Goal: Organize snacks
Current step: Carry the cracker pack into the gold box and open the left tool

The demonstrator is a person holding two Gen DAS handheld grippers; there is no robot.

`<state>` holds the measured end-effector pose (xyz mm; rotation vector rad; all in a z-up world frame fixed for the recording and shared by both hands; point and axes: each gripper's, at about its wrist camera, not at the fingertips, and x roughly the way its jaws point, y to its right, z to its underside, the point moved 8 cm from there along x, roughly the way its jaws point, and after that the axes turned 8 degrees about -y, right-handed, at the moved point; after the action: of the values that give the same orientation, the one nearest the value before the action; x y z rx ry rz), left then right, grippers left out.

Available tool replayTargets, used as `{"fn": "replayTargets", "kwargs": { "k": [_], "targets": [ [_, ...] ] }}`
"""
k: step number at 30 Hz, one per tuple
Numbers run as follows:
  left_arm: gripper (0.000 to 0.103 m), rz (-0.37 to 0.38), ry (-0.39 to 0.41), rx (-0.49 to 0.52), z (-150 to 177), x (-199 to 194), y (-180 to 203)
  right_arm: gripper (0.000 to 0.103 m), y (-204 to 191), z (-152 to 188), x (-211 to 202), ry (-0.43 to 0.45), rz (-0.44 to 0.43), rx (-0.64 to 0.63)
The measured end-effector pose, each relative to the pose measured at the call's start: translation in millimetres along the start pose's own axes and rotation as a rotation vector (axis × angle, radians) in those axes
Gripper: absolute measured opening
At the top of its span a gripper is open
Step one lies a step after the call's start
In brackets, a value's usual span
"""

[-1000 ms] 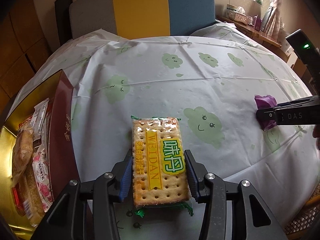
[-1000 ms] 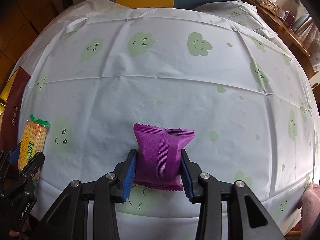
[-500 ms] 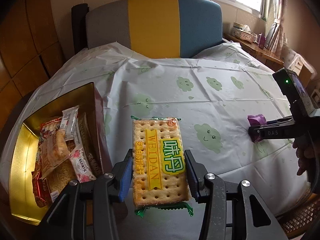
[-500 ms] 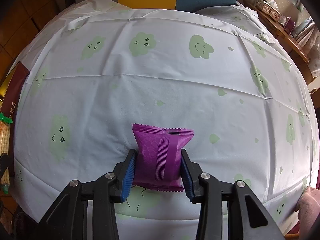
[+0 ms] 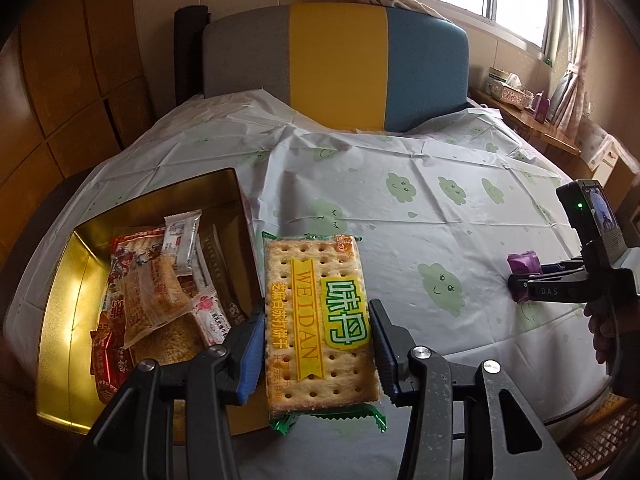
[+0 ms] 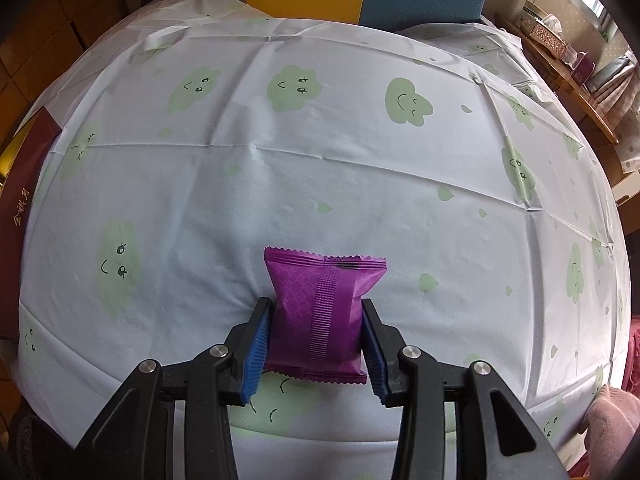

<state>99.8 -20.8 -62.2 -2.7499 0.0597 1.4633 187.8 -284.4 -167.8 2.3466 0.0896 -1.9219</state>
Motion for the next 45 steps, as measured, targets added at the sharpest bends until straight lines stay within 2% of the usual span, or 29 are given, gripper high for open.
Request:
{"fn": "replayTargets", "kwargs": {
  "k": [14, 17, 20, 24, 27, 30, 36, 39, 43, 45],
  "targets": [
    [0.048, -0.045, -0.013, -0.122, 7.7, -4.1, -61.9, 0.043, -3.6, 2.4, -1.0, 0.007, 0.008, -0.01],
    [0.048, -0.033, -0.027, -0.202, 9.8, -5.6, -90.5, 0.043, -5.1, 3.2, -0.9, 0.009, 0.014, -0.016],
    [0.048, -0.04, -0.039, -0.321, 16.7, -11.1, -137.0, 0.043, -6.2, 3.6, -1.4, 0.011, 0.017, -0.02],
    [0.048, -0.052, -0.059, -0.509, 39.5, -19.8, -203.6, 0.043, -7.8, 3.5, -1.9, 0.01, 0.024, -0.028],
    [0.048, -0.058, -0.061, -0.577, 58.0, -25.6, -229.7, 0.043, -9.1, 3.2, -2.6, 0.01, 0.029, -0.032],
    [0.048, -0.034, -0.07, -0.585, 70.1, -25.4, -230.1, 0.043, -10.9, 3.7, -3.5, 0.012, 0.036, -0.037],
    [0.048, 0.044, -0.13, -0.532, 74.8, -5.6, -197.9, 0.043, -12.8, 4.6, -4.5, 0.013, 0.038, -0.038],
    [0.048, 0.032, -0.123, -0.544, 71.5, 3.5, -193.4, 0.043, -13.2, 4.9, -4.8, 0.013, 0.037, -0.038],
    [0.048, 0.018, -0.161, -0.567, 74.1, 15.2, -194.9, 0.043, -13.2, 5.9, -5.1, 0.014, 0.039, -0.042],
    [0.048, -0.024, -0.16, -0.543, 77.2, 12.3, -197.2, 0.043, -13.3, 6.6, -5.5, 0.013, 0.039, -0.041]
  ]
}}
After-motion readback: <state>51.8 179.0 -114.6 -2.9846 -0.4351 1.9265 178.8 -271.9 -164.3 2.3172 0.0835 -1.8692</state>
